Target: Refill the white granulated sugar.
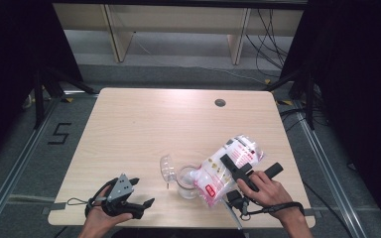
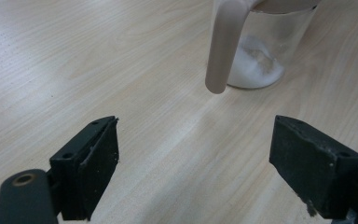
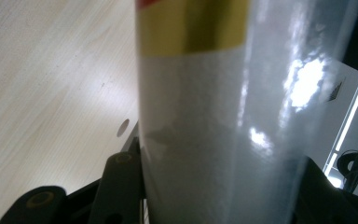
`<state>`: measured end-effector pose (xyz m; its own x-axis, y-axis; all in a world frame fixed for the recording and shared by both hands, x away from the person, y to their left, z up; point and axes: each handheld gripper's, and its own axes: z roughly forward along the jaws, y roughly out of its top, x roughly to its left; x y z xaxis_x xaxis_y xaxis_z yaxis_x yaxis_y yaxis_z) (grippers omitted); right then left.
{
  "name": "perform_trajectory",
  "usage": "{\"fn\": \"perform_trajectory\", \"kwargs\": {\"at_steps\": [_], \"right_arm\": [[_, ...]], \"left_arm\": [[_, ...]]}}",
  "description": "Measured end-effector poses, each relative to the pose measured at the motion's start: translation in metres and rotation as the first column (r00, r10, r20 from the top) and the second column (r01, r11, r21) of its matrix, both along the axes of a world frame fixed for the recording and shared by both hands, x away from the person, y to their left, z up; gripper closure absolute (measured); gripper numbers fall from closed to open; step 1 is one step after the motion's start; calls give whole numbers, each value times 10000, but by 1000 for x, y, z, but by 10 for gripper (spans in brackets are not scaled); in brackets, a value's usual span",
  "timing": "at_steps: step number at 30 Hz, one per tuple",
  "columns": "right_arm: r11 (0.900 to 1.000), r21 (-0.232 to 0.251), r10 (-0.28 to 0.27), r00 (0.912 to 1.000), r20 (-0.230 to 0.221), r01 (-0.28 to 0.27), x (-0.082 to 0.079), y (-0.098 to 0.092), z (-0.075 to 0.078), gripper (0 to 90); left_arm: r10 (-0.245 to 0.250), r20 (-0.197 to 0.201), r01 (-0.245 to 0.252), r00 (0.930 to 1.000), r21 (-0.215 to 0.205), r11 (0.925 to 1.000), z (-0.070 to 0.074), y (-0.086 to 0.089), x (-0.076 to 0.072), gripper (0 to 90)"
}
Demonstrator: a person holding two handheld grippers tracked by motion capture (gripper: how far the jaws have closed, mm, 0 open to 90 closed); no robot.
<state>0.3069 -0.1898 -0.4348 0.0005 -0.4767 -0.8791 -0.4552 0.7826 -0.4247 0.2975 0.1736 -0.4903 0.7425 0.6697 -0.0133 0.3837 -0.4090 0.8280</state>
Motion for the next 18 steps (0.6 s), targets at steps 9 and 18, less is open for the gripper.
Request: {"fn": "perform_trajectory", "kwargs": {"at_steps": [9, 18], "right_arm": [[10000, 16, -13, 10000, 41, 13, 0, 0, -1, 604], [10000, -6, 45, 10000, 28, -45, 0, 1, -2, 615]], "left_arm": [[-52, -1, 52, 10000, 6, 10000, 0, 0, 0, 153], [-19, -14, 19, 10000, -61, 10000, -1, -1, 0, 153]]}}
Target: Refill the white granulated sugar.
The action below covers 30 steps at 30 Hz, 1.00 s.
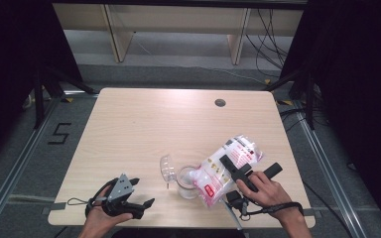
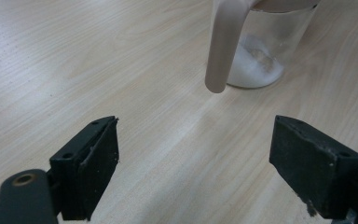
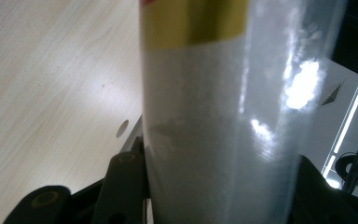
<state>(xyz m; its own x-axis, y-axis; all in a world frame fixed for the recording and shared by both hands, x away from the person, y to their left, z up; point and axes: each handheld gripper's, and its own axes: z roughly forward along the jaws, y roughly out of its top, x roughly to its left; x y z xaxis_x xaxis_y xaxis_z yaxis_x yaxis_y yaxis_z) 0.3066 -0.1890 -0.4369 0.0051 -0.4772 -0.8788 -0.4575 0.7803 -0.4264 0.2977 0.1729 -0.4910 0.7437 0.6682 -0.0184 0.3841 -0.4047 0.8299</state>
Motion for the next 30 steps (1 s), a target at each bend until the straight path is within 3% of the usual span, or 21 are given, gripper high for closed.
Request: {"fn": "perform_trajectory", "kwargs": {"at_steps": [30], "right_arm": [[9999, 86, 77, 10000, -31, -77, -1, -2, 0, 635]], "left_arm": [[-5, -10, 5, 10000, 58, 10000, 0, 1, 0, 153]]}}
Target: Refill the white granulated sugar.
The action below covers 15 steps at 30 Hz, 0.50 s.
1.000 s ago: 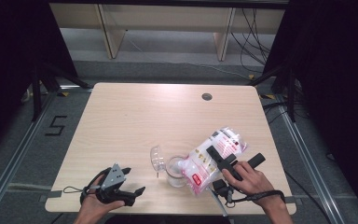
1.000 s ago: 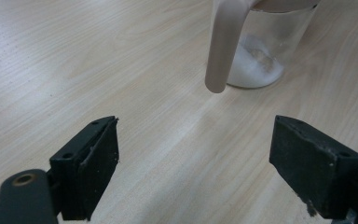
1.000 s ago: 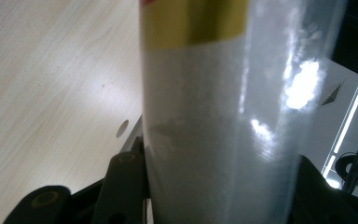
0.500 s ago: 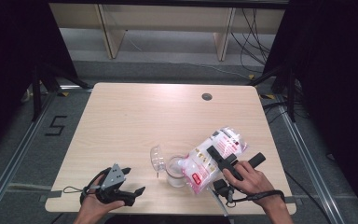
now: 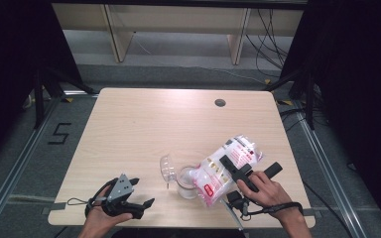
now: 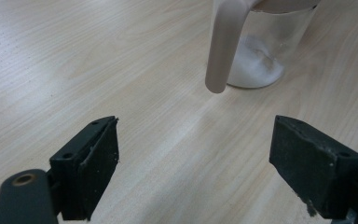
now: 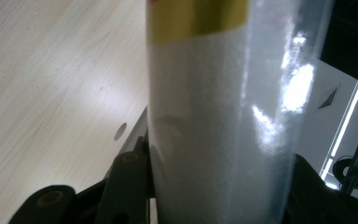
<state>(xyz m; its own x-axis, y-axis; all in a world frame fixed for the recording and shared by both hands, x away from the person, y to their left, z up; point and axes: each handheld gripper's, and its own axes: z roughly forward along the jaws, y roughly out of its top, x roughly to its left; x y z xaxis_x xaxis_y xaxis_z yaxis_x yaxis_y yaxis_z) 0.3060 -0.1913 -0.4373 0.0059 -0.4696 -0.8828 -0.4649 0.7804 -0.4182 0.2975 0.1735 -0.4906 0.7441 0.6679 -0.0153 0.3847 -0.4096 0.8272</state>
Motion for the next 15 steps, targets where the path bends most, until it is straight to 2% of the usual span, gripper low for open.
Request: {"fn": "perform_trajectory", "kwargs": {"at_steps": [9, 11, 12, 15], "right_arm": [[9999, -106, -34, 10000, -33, 33, 0, 2, 1, 636], [9995, -321, 16, 10000, -26, -17, 1, 3, 1, 636], [9998, -177, -120, 9999, -63, 119, 1, 2, -1, 636], [9996, -215, -198, 9998, -73, 197, 2, 1, -1, 638]], "left_arm": [[1, 24, -1, 10000, -50, 10000, 0, 0, 0, 153], [-21, 11, 21, 10000, 23, 10000, 0, 0, 0, 153], [-30, 12, 30, 10000, 33, 10000, 0, 0, 0, 153], [-20, 10, 20, 10000, 10, 10000, 0, 0, 0, 153]]}}
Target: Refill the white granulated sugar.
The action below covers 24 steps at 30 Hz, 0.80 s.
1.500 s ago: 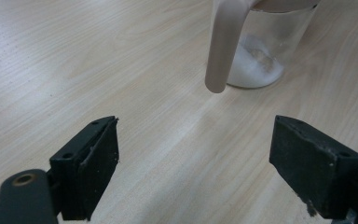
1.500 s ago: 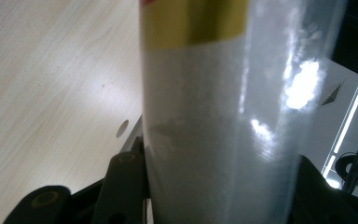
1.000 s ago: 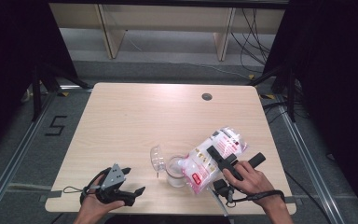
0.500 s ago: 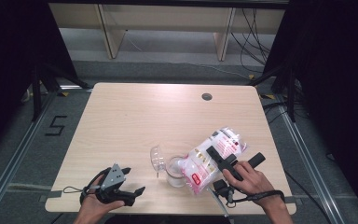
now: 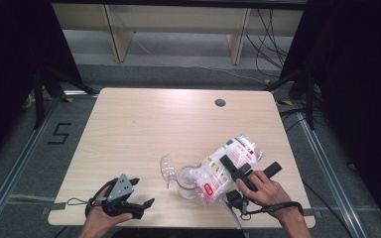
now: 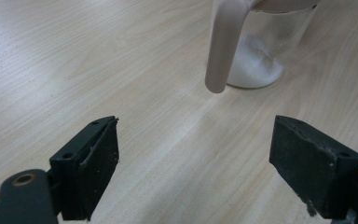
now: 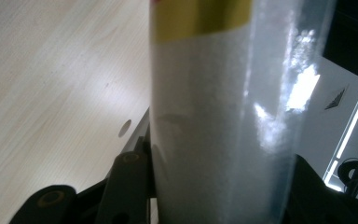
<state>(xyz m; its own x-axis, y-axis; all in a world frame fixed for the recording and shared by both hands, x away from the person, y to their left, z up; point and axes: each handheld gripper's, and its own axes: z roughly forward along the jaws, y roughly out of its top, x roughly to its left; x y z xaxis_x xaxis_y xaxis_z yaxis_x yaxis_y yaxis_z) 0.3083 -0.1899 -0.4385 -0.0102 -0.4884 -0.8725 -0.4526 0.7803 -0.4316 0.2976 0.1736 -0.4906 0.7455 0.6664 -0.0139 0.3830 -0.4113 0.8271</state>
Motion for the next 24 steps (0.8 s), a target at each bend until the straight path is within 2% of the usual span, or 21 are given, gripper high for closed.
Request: {"fn": "perform_trajectory", "kwargs": {"at_steps": [6, 7, 9, 12, 24], "right_arm": [[9999, -43, -114, 9999, -81, 114, 2, -1, 0, 639], [10000, -16, -82, 9999, -61, 81, 2, -1, 0, 639], [9999, -102, -81, 10000, -22, 81, 2, 0, 0, 640], [9999, -126, -82, 10000, -15, 82, 2, 0, 1, 640], [10000, -48, -15, 10000, 4, 15, 1, -1, 3, 642]], "left_arm": [[23, 0, -23, 10000, -58, 10000, 0, -1, 0, 153], [-24, 12, 24, 10000, 75, 10000, 0, 0, 0, 153], [-27, 8, 27, 10000, 75, 10000, 0, 0, 0, 154], [13, 1, -13, 10000, -49, 10000, 0, -1, 0, 153], [28, -1, -28, 10000, -82, 10000, 0, -1, 0, 154]]}}
